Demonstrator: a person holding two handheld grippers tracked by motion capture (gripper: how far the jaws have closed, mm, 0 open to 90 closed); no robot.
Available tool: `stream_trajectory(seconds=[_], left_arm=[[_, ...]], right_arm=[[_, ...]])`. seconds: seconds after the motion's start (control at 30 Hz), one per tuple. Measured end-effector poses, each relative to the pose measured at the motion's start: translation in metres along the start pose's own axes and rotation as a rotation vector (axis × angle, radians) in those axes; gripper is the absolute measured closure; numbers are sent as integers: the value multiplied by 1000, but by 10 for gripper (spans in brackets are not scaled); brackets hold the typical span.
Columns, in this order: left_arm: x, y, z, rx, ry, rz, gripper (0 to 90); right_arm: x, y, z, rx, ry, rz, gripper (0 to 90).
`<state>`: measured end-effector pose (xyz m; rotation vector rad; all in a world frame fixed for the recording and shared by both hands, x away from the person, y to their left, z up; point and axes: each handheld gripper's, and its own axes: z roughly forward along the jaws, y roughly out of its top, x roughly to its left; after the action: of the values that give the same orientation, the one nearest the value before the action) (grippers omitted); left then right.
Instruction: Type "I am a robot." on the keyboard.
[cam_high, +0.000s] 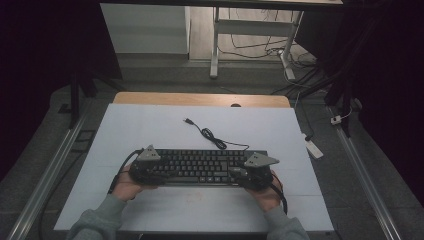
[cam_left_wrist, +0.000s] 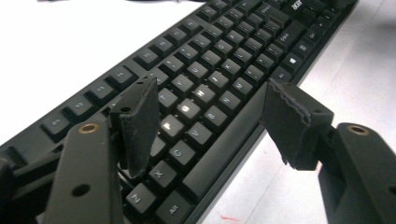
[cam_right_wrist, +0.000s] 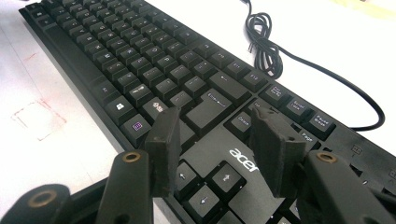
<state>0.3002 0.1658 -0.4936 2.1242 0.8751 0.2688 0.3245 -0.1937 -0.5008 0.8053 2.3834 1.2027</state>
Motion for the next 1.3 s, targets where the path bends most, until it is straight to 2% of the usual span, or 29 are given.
stream_trajectory(seconds=[0.3,0.53,0.73,1.0,1.3], left_arm=[[-6,1,7,18,-20,30,515],[-8,1,12,41,-31,44,705],[-9,0,19,92,-41,54,887],[-13,-2,27,122,-54,81,890],[-13,-4,33,134,-45,84,890]], right_arm=[[0,0,0,-1,0,1,532],[0,0,0,0,-1,-1,532],[0,0,0,3,-1,-5,532],[0,0,1,3,0,-2,532],[0,0,1,7,-2,-2,532]])
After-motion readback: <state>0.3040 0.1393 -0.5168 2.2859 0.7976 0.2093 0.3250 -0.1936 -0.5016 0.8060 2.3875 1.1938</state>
